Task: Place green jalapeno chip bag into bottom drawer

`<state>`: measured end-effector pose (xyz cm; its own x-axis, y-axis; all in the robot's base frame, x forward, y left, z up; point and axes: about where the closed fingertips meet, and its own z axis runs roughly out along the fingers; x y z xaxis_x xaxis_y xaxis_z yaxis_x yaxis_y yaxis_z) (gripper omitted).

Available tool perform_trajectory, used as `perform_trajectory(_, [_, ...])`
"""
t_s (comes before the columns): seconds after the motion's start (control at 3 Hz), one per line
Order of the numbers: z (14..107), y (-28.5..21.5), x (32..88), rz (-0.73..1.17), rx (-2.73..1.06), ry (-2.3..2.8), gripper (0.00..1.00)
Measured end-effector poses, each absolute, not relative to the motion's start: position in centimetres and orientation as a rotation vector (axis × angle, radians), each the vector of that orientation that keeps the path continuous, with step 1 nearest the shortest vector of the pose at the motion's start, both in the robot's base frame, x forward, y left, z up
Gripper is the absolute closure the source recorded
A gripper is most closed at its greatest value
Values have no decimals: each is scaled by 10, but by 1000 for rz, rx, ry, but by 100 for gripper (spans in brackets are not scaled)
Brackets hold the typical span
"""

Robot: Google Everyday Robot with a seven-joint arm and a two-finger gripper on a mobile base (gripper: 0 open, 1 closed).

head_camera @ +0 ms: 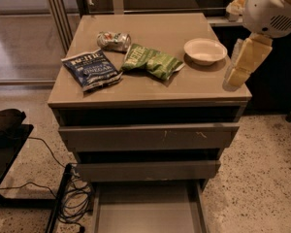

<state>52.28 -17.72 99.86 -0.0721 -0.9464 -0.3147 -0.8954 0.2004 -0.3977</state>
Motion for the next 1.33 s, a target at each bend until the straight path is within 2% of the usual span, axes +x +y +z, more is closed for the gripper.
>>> perform_trajectory(0.67, [998,-165,533,-102,-1722,1915,0])
perform_trajectory(1.33, [977,-126,586,84,-1699,1744,0])
